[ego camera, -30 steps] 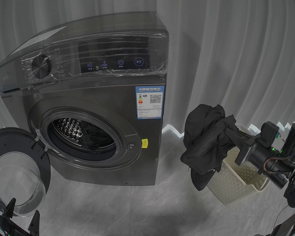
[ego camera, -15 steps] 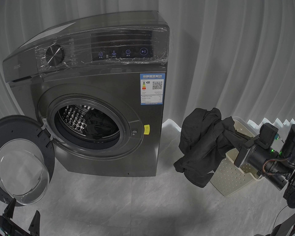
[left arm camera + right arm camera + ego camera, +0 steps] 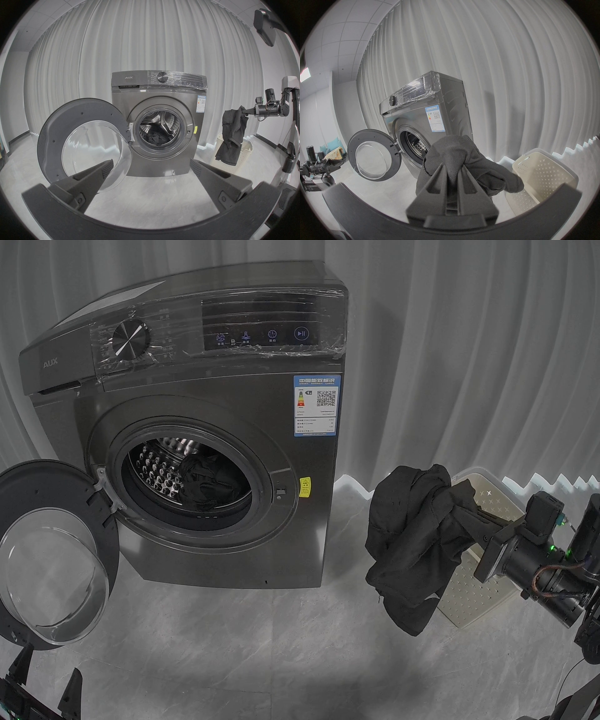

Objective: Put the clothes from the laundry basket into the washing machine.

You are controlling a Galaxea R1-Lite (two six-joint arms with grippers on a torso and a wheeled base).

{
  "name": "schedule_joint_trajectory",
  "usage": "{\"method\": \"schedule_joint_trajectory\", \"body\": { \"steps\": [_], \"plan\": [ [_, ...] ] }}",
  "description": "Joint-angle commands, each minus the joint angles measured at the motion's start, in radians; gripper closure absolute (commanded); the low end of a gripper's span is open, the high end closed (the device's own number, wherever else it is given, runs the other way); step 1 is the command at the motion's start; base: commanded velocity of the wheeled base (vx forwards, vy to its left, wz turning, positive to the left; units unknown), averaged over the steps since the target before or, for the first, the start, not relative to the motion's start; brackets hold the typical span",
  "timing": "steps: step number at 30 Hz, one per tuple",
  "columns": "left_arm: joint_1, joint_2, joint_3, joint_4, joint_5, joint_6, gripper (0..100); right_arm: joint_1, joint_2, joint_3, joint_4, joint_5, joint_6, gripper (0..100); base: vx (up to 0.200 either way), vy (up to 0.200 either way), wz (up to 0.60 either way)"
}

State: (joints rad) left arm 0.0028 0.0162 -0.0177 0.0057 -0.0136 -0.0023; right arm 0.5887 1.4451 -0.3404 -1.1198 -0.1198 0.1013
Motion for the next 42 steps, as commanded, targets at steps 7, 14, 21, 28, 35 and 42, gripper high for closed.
{"method": "schedule_joint_trajectory", "body": {
  "steps": [7, 14, 21, 28, 35, 42],
  "plan": [
    [0.0, -0.016, 0.015, 0.0, 0.001, -0.001, 0, 0.003, 0.008, 0.001, 0.0, 0.0, 0.0, 100, 0.0, 0.2, 0.0],
    [0.0, -0.016, 0.015, 0.0, 0.003, -0.004, 0, 0.014, 0.008, 0.001, 0.0, -0.003, 0.002, 100, 0.0, 0.0, 0.0],
    [0.0, -0.016, 0.015, -0.001, 0.003, -0.004, 0, 0.014, 0.008, 0.001, 0.0, -0.001, 0.003, 100, -0.143, 0.0, 0.0],
    [0.0, -0.016, 0.015, -0.001, 0.003, -0.002, 0, 0.014, 0.011, 0.001, 0.0, 0.002, 0.003, 100, -0.029, 0.0, 0.0],
    [0.0, -0.016, 0.015, 0.0, 0.003, -0.002, 0, 0.014, 0.011, 0.001, 0.0, 0.003, 0.005, 100, 0.0, 0.114, 0.0],
    [0.0, -0.016, 0.015, 0.0, 0.003, -0.002, 0, 0.016, 0.014, 0.006, 0.0, 0.003, 0.005, 100, 0.0, 0.2, 0.0]
  ]
}}
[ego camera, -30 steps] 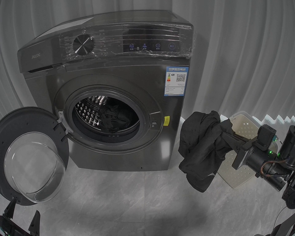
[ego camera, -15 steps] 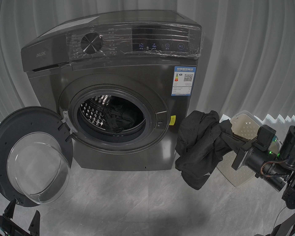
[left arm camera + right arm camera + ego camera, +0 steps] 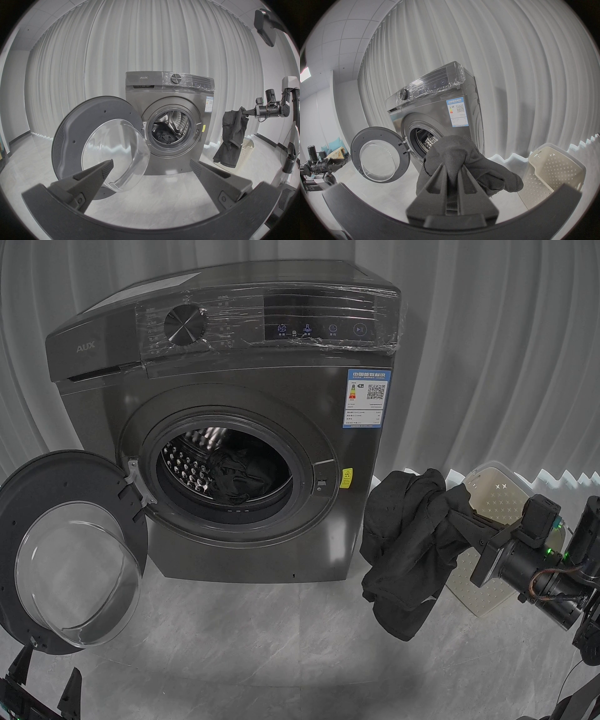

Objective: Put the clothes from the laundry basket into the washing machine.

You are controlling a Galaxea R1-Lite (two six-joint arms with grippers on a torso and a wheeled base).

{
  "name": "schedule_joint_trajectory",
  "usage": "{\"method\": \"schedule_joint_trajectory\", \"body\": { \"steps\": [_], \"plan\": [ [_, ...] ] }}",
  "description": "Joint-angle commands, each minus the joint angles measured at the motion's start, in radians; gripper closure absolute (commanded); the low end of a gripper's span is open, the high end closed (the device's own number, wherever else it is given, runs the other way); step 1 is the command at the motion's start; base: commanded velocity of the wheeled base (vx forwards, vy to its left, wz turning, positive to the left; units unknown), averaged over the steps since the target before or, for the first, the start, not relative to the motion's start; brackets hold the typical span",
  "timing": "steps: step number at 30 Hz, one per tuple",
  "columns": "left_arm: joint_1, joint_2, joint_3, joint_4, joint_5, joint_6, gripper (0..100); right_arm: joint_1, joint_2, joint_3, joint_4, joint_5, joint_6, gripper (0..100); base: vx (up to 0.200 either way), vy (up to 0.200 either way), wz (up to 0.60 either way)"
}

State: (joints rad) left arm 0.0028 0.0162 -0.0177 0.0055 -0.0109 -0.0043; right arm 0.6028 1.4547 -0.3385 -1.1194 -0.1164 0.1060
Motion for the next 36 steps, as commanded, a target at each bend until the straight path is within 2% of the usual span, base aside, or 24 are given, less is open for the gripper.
{"method": "schedule_joint_trajectory", "body": {
  "steps": [1, 13, 15, 16, 25, 29, 31, 32, 34, 36],
  "plan": [
    [0.0, -0.016, 0.015, 0.001, 0.0, 0.0, 0, 0.002, 0.006, 0.006, -0.002, 0.0, 0.0, 100, 0.0, 0.2, 0.0],
    [0.0, -0.016, 0.015, 0.001, 0.0, 0.0, 0, 0.005, 0.009, 0.006, 0.0, -0.002, -0.002, 100, 0.0, 0.2, 0.0],
    [0.0, -0.016, 0.016, -0.001, 0.002, 0.001, 0, 0.025, 0.016, 0.006, -0.002, -0.006, -0.003, 100, 0.0, 0.2, 0.0],
    [0.0, -0.016, 0.016, -0.001, 0.003, 0.007, 0, 0.065, 0.036, 0.009, -0.007, -0.009, 0.0, 100, 0.0, 0.2, 0.0],
    [0.002, -0.016, 0.018, -0.001, 0.005, 0.007, 0, 0.106, 0.059, -0.065, 0.007, -0.014, -0.002, 100, 0.0, 0.0, 0.0],
    [0.002, -0.016, 0.018, -0.001, 0.005, 0.017, 0, 0.121, 0.099, -0.082, -0.005, -0.017, 0.0, 100, 0.0, 0.0, 0.0],
    [0.002, -0.016, 0.016, -0.002, -0.001, 0.027, 0, 0.123, 0.116, -0.094, -0.007, -0.019, 0.0, 100, 0.0, 0.0, 0.0],
    [0.0, -0.016, 0.016, -0.002, -0.015, 0.044, 0, 0.124, 0.135, -0.114, -0.007, -0.019, 0.001, 100, 0.0, 0.0, 0.0],
    [-0.003, -0.016, 0.015, -0.001, -0.027, 0.049, 0, 0.124, 0.165, -0.148, -0.008, -0.02, 0.003, 100, 0.0, 0.0, 0.0],
    [-0.004, -0.016, 0.015, -0.001, -0.029, 0.05, 0, 0.124, 0.188, -0.168, -0.01, -0.045, 0.006, 100, 0.0, 0.0, 0.0]
  ]
}}
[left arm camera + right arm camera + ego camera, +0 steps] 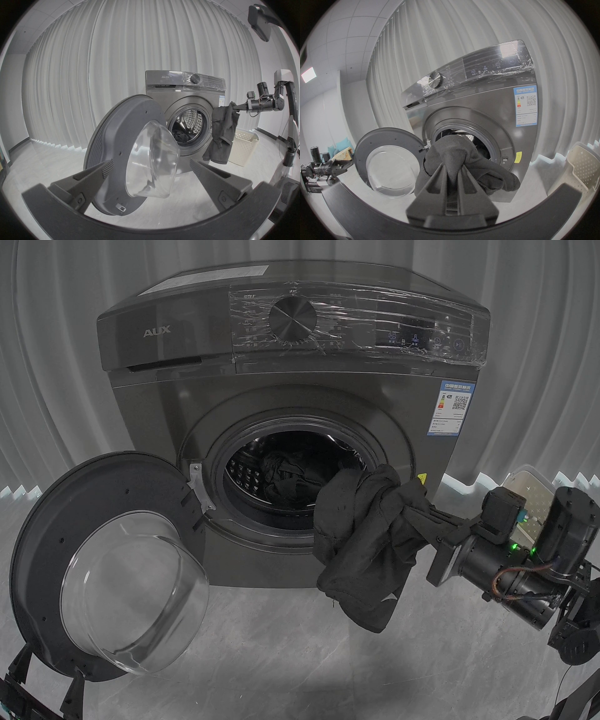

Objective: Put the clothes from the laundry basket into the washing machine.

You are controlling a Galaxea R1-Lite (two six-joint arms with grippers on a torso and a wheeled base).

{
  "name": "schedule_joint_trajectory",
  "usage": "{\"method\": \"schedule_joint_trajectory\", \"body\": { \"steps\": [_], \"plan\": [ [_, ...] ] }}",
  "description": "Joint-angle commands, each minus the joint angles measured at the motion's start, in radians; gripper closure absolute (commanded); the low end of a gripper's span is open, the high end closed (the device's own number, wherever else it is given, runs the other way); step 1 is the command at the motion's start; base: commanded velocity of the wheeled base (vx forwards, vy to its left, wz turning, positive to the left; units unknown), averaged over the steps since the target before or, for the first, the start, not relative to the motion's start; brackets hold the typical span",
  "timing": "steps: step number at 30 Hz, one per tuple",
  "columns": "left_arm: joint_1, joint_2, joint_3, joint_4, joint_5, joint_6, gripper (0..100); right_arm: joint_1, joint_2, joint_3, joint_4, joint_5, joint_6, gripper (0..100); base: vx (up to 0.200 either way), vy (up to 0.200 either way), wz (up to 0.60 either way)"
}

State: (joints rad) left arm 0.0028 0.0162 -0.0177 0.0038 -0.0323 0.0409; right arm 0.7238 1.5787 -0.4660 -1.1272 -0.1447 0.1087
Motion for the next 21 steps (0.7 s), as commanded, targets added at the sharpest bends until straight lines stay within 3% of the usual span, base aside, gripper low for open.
{"method": "schedule_joint_trajectory", "body": {
  "steps": [1, 3, 4, 7, 8, 10, 11, 12, 14, 18, 21],
  "plan": [
    [-0.003, -0.016, 0.015, 0.001, -0.006, 0.005, 0, 0.005, 0.075, -0.053, -0.005, -0.033, 0.003, 100, 0.0, 0.0, 0.0],
    [-0.003, -0.016, 0.016, -0.002, -0.008, 0.005, 0, 0.008, 0.096, -0.066, -0.019, -0.042, 0.003, 100, 0.0, 0.0, 0.0],
    [0.0, -0.016, 0.007, -0.013, -0.006, -0.009, 0, 0.016, 0.109, -0.069, -0.031, -0.042, 0.003, 100, 0.0, 0.0, 0.0],
    [0.005, 0.045, -0.196, -0.068, -0.021, -0.062, 0, 0.025, 0.127, -0.08, -0.048, -0.044, 0.008, 100, 0.0, 0.0, 0.0],
    [-0.001, 0.077, -0.222, -0.061, -0.031, -0.064, 0, 0.025, 0.13, -0.083, -0.049, -0.044, 0.011, 100, 0.0, 0.0, 0.0],
    [-0.009, 0.235, -0.226, -0.048, -0.107, -0.05, 0, 0.028, 0.156, -0.112, -0.049, -0.044, 0.014, 100, 0.0, 0.0, 0.0],
    [-0.009, 0.235, -0.226, -0.048, -0.107, -0.05, 0, 0.028, 0.156, -0.112, -0.049, -0.044, 0.014, 100, 0.0, 0.0, 0.0],
    [-0.003, 0.358, -0.211, -0.064, -0.195, -0.027, 0, 0.037, 0.178, -0.134, -0.051, -0.046, 0.016, 100, 0.0, 0.0, 0.0],
    [0.002, 0.472, -0.206, -0.125, -0.264, -0.003, 0, 0.042, 0.196, -0.152, -0.049, -0.046, 0.029, 100, 0.0, 0.0, 0.0],
    [-0.01, 0.662, -0.202, -0.306, -0.267, 0.007, 0, 0.048, 0.228, -0.192, -0.048, -0.053, 0.046, 100, 0.0, 0.0, 0.0],
    [-0.052, 0.826, -0.202, -0.459, -0.259, 0.004, 0, 0.048, 0.27, -0.238, -0.051, -0.088, 0.048, 100, 0.0, 0.0, 0.0]
  ]
}}
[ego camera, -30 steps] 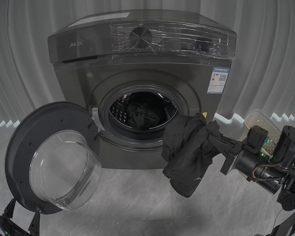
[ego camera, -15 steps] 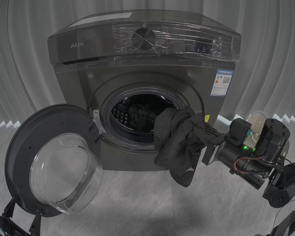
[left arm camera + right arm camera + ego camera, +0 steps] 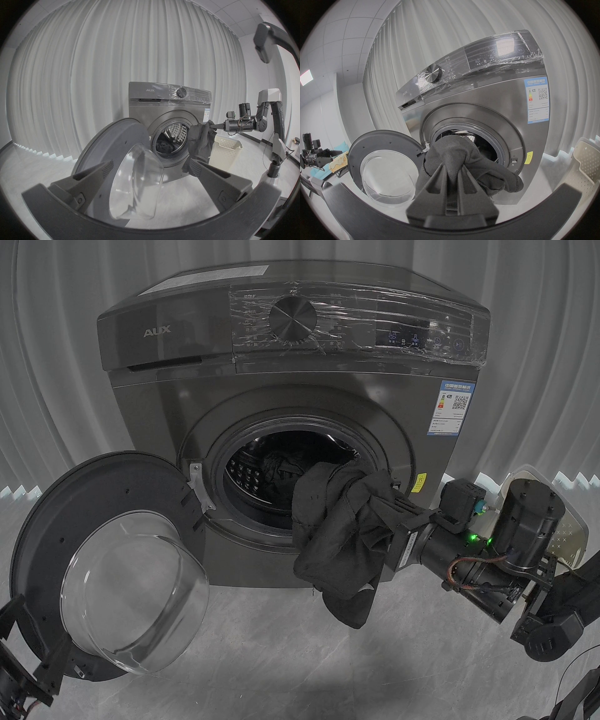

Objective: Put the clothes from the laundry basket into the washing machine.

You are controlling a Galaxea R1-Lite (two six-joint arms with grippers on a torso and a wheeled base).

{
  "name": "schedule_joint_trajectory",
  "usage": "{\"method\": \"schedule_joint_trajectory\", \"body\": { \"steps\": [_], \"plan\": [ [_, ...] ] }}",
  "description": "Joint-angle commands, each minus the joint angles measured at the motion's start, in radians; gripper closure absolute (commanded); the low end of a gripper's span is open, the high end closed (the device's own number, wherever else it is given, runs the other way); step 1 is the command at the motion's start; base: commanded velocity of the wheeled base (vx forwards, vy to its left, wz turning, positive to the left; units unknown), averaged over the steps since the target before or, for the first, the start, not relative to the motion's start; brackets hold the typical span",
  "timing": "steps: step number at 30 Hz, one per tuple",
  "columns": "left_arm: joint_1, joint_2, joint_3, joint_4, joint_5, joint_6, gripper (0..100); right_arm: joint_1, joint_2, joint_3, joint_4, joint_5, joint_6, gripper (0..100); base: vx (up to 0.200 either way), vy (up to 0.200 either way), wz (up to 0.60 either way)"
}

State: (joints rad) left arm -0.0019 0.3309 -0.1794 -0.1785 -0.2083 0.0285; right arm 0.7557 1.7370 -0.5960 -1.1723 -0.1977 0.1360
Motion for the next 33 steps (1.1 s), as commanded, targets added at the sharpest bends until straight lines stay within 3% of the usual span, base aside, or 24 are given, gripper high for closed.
{"method": "schedule_joint_trajectory", "body": {
  "steps": [1, 5, 6, 8, 12, 13, 16, 20, 28, 33],
  "plan": [
    [-0.076, 0.545, -0.04, -0.305, -0.074, 0.01, 0, 0.016, 0.119, -0.117, -0.006, -0.037, 0.021, 100, 0.0, 0.0, 0.0],
    [-0.219, 0.637, -0.04, -0.349, -0.025, -0.022, 0, 0.017, 0.127, -0.13, -0.006, -0.037, 0.022, 100, 0.0, 0.0, 0.0],
    [-0.286, 0.682, -0.043, -0.369, -0.005, -0.048, 0, 0.017, 0.127, -0.133, -0.006, -0.039, 0.024, 100, 0.0, 0.0, 0.0],
    [-0.362, 0.761, -0.054, -0.424, 0.032, -0.071, 0, 0.016, 0.127, -0.134, -0.006, -0.039, 0.027, 100, 0.0, 0.0, 0.0],
    [-0.429, 0.996, -0.08, -0.63, 0.127, -0.09, 0, 0.013, 0.124, -0.131, -0.006, -0.039, 0.028, 100, 0.0, 0.0, 0.0],
    [-0.432, 1.016, -0.081, -0.65, 0.132, -0.09, 0, 0.013, 0.124, -0.131, -0.006, -0.039, 0.028, 100, 0.0, 0.0, 0.0],
    [-0.483, 1.234, -0.1, -0.898, 0.162, -0.094, 0, 0.014, 0.124, -0.131, -0.006, -0.04, 0.028, 100, 0.0, 0.0, 0.0],
    [-0.518, 1.384, -0.138, -1.01, 0.204, -0.093, 0, 0.008, 0.124, -0.134, -0.006, -0.04, 0.028, 100, 0.0, 0.0, 0.0],
    [-0.555, 1.488, -0.223, -1.013, 0.208, -0.094, 0, 0.005, 0.125, -0.151, -0.007, -0.046, 0.028, 100, 0.0, 0.0, 0.0],
    [-0.564, 1.538, -0.275, -1.004, 0.133, -0.094, 0, 0.008, 0.127, -0.156, -0.007, -0.046, 0.03, 100, 0.0, 0.0, 0.0]
  ]
}}
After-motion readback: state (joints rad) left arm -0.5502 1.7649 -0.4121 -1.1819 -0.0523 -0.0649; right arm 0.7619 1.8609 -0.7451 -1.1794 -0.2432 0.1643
